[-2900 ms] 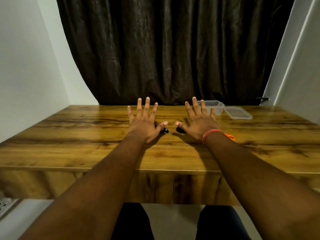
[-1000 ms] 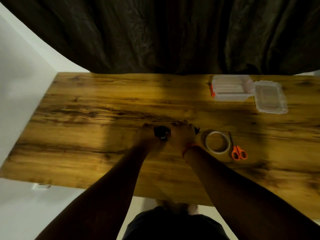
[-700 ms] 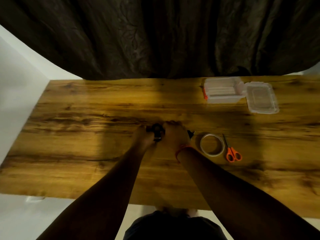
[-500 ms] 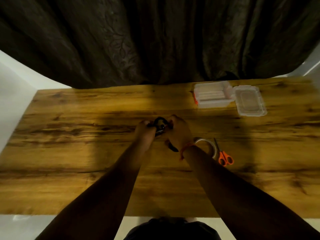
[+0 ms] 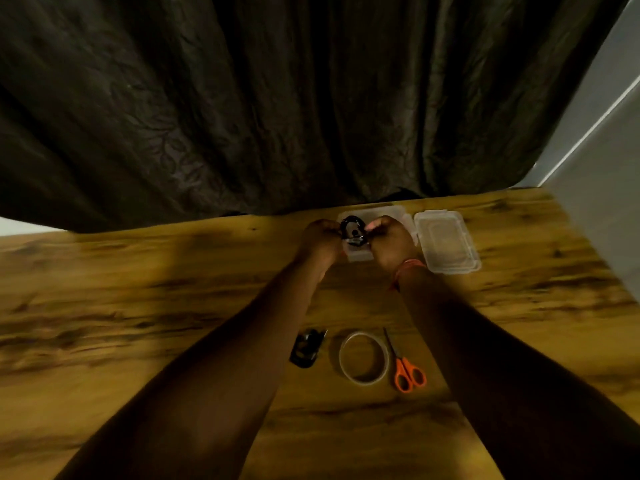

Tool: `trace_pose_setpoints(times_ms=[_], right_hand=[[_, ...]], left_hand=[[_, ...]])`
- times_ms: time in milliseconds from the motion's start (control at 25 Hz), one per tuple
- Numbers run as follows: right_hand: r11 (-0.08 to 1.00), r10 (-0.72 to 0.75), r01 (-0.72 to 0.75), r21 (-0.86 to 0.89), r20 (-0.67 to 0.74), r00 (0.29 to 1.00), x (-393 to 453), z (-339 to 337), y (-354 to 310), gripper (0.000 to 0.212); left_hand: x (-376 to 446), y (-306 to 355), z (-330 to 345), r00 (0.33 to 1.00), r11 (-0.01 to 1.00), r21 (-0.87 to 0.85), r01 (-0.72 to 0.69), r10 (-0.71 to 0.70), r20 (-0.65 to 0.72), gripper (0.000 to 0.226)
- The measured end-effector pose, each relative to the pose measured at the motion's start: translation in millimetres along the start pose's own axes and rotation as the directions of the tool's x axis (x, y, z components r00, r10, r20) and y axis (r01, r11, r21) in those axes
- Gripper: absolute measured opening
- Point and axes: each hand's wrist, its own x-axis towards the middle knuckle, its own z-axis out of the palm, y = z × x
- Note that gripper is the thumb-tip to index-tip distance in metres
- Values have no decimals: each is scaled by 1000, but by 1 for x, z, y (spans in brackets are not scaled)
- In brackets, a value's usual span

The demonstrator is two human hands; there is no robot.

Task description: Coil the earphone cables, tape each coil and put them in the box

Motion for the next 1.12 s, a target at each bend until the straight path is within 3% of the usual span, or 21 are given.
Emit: trace_pose_setpoints(times_ms=[200, 320, 520, 640, 760, 880, 1120], right_hand=[[968, 43, -6, -250, 144, 989, 33, 0, 3, 17], [823, 18, 119, -555, 235, 972, 39, 4, 4, 29], [715, -21, 187, -674, 246, 969, 33, 15, 13, 33], [715, 21, 186, -674, 287, 958, 33, 18, 11, 33], [678, 0, 313, -665, 426, 905, 23, 24, 6, 39], [700, -36, 332, -632, 434, 900, 7, 39, -3, 40], [700, -23, 400, -591, 542, 840, -20, 80, -23, 42]], left_hand=[[26, 2, 12, 980, 911, 362, -200, 181, 84, 20], [37, -1, 16, 972, 751, 617, -234, 199, 125, 32], [37, -9, 16, 974, 792, 575, -207, 219, 48, 34], [38, -12, 13, 968, 817, 525, -238, 245, 56, 33], [36, -19, 0, 965, 823, 518, -234, 260, 23, 32], [26, -34, -20, 954, 842, 478, -252, 300, -27, 31], [12, -64, -68, 953, 850, 496, -178, 274, -126, 37]])
